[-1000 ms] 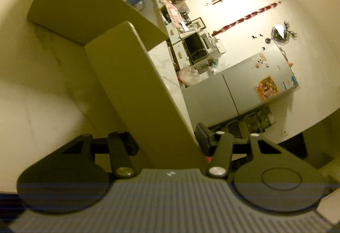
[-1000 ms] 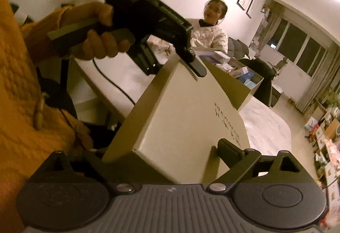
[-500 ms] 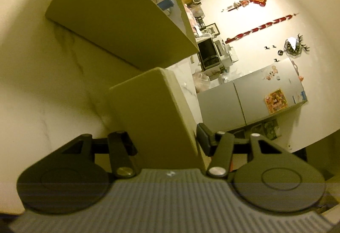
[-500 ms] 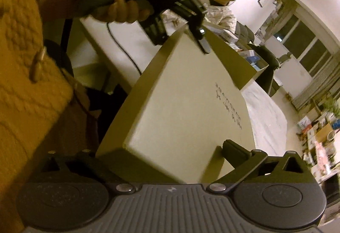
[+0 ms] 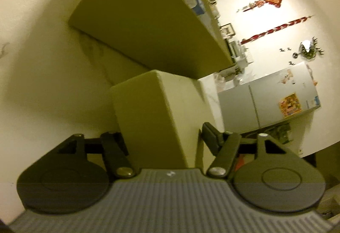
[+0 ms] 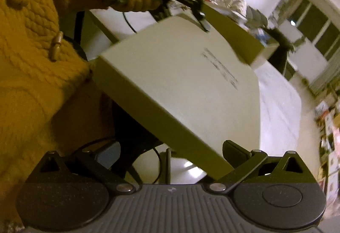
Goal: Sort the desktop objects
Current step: 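Lower the lid over the beige box with both grippers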
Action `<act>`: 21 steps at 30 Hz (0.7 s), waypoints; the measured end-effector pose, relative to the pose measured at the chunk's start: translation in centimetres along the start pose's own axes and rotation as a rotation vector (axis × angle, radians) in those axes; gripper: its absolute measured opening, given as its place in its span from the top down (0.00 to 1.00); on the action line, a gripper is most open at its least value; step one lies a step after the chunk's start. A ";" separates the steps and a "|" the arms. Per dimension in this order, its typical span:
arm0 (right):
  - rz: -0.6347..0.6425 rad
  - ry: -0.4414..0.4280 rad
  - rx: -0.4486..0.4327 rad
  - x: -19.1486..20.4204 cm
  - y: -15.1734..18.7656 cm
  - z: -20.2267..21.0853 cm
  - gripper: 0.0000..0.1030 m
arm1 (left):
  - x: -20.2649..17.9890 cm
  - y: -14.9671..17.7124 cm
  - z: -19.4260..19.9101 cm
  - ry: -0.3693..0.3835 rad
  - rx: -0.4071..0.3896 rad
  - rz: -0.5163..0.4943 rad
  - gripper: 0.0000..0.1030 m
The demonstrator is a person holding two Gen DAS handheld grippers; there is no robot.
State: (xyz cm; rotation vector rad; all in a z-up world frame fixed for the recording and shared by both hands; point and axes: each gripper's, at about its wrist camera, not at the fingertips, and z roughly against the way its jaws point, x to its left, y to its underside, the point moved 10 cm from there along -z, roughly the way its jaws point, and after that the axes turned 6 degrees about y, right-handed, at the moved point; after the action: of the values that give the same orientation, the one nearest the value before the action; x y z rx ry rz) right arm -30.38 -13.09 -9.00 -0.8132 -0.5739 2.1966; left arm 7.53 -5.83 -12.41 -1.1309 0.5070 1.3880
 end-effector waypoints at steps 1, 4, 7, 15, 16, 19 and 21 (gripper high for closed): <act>-0.022 -0.002 0.000 -0.5 0.4 0.2 0.01 | 0.1 0.1 0.0 -0.012 0.002 -0.008 0.32; -0.107 -0.004 -0.031 -2.4 0.8 0.8 0.01 | 0.3 0.4 0.0 -0.057 0.010 -0.038 0.24; -0.202 0.014 -0.081 -4.7 0.4 1.1 0.01 | 0.4 0.8 0.3 -0.093 0.018 -0.070 0.17; -0.389 -0.017 -0.109 -9.3 0.2 -2.2 0.05 | 0.4 2.0 1.6 -0.184 0.021 -0.183 0.04; -0.405 -0.030 -0.102 -9.5 0.4 -3.0 0.07 | 0.4 2.1 1.8 -0.208 0.019 -0.207 0.04; -0.466 -0.080 -0.087 -10.1 0.8 -4.9 0.12 | 0.8 2.3 2.6 -0.249 0.021 -0.245 0.03; -0.504 -0.099 -0.079 -10.5 0.9 -5.6 0.14 | 0.9 2.8 3.1 -0.230 0.025 -0.239 0.03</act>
State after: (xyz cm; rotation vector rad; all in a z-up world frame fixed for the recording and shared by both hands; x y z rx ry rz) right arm -21.18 -20.67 -9.56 -0.5278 -0.8202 1.7641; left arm 4.09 -3.36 -12.73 -0.9625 0.2155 1.2781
